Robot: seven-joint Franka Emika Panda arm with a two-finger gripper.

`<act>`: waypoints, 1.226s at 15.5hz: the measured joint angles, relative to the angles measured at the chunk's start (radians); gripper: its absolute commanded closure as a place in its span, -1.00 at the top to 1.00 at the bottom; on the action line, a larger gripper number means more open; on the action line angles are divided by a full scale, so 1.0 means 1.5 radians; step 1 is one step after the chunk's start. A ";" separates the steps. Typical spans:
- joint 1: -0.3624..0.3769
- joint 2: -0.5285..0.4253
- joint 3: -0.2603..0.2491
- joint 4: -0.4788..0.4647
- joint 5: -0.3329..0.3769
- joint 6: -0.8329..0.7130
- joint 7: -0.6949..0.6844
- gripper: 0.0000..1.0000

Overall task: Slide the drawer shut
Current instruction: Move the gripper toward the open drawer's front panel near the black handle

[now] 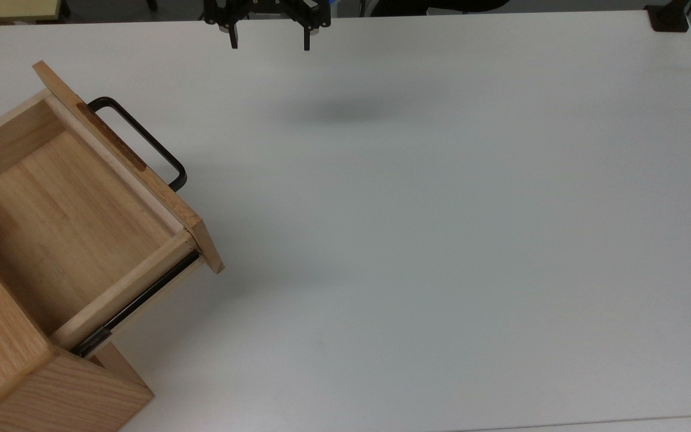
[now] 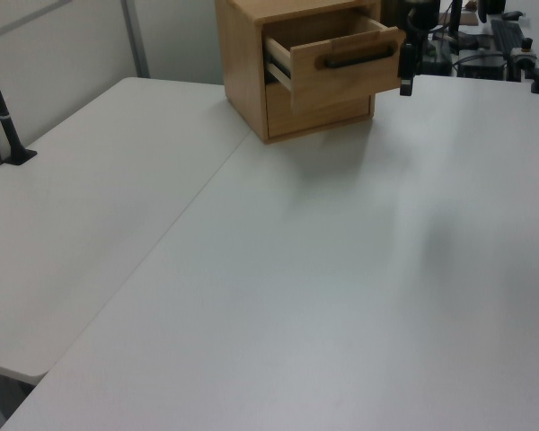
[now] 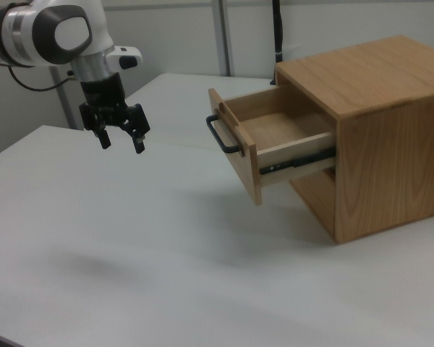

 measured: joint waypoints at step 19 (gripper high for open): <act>0.000 0.003 0.001 0.000 0.028 0.000 -0.006 -1.00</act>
